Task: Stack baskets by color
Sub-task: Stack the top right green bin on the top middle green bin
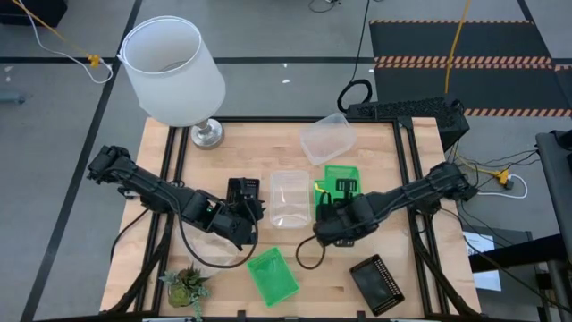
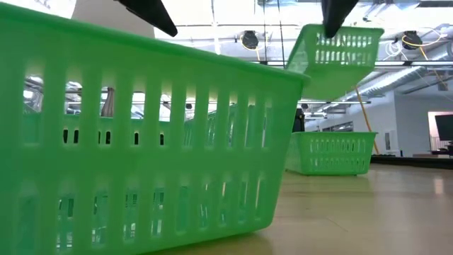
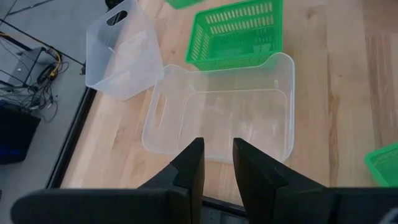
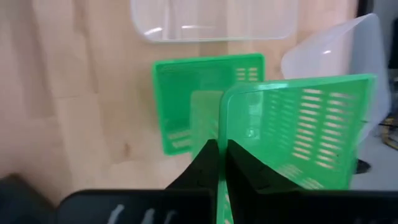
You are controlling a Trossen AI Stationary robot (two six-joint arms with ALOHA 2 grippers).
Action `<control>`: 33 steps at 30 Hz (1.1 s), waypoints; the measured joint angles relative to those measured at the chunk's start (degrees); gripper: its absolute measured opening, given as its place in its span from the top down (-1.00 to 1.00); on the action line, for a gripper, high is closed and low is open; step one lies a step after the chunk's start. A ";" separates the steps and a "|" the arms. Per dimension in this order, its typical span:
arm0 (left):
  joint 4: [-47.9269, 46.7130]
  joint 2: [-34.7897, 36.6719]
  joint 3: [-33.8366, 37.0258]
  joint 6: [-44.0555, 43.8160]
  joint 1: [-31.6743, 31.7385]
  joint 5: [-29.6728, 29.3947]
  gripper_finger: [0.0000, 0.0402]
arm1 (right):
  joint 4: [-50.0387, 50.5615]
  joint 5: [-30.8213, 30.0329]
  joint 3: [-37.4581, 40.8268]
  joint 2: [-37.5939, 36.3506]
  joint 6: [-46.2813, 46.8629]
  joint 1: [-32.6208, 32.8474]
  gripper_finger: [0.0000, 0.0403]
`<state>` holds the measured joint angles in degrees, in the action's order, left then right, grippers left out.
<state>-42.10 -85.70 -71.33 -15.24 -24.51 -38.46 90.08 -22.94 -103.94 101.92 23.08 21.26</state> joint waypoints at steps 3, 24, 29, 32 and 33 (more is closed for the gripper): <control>-0.06 -0.01 -0.01 -0.06 0.00 0.00 0.56 | -0.69 -1.38 0.32 0.87 -1.04 -0.70 0.98; -0.09 -0.01 0.00 -0.31 0.00 0.02 0.56 | -16.84 -2.58 14.29 1.11 -4.97 -1.45 0.98; -0.09 -0.01 0.00 -0.33 0.00 0.02 0.56 | -18.90 -2.56 16.29 1.11 -4.95 -1.45 0.98; -0.07 -0.01 0.00 -0.36 0.00 0.02 0.56 | -19.74 -2.56 16.92 1.11 -4.90 -1.45 0.98; -0.07 0.00 0.00 -0.38 0.00 0.01 0.56 | -19.81 -2.56 17.06 1.11 -4.74 -1.45 0.98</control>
<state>-42.17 -85.70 -71.33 -15.61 -24.51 -38.45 70.27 -25.50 -86.88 103.02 18.33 19.81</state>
